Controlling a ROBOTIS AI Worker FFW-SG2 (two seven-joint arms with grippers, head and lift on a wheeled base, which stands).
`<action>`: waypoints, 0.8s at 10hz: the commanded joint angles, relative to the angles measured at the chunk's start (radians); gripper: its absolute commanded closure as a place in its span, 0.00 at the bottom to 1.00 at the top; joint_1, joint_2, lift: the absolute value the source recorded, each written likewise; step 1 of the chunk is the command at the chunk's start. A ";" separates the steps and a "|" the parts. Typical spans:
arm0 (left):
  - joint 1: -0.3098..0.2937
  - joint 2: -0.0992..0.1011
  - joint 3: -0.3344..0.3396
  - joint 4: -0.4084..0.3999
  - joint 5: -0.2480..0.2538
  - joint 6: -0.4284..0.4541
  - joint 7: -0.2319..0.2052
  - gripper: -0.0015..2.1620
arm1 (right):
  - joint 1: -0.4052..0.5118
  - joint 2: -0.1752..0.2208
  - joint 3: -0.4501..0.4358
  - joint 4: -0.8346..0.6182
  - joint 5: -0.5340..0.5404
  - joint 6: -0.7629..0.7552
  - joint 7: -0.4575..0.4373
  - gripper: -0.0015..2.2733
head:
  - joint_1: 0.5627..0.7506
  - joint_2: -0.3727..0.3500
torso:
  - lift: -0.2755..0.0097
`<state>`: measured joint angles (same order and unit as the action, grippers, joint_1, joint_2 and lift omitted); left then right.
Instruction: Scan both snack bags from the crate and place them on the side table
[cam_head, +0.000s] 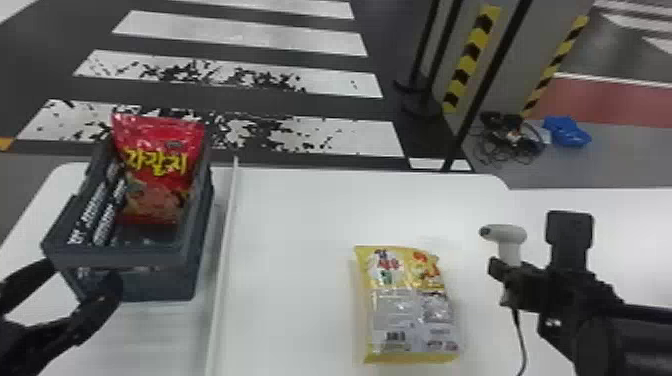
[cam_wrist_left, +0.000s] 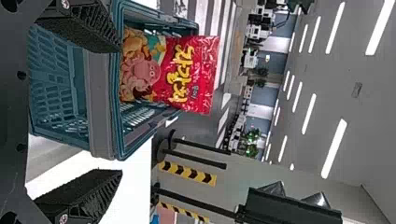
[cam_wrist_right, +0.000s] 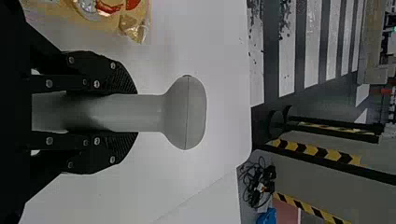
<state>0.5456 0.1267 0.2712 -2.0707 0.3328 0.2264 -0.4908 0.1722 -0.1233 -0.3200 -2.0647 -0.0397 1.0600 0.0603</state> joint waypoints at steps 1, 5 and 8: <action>-0.003 -0.002 -0.001 0.004 -0.001 0.000 0.000 0.03 | -0.053 -0.006 -0.027 0.090 0.023 -0.014 0.026 0.99 | 0.70 0.25 | 0.63; -0.004 -0.002 -0.004 0.004 -0.003 0.003 0.000 0.03 | -0.112 -0.065 -0.027 0.301 0.017 -0.088 0.055 0.99 | 0.70 0.19 | 0.63; -0.004 0.001 -0.006 0.011 -0.003 0.003 0.000 0.03 | -0.134 -0.079 -0.027 0.408 0.023 -0.186 0.055 0.99 | 0.70 0.17 | 0.63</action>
<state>0.5414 0.1270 0.2661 -2.0619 0.3298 0.2289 -0.4909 0.0410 -0.1991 -0.3470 -1.6723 -0.0181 0.8845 0.1150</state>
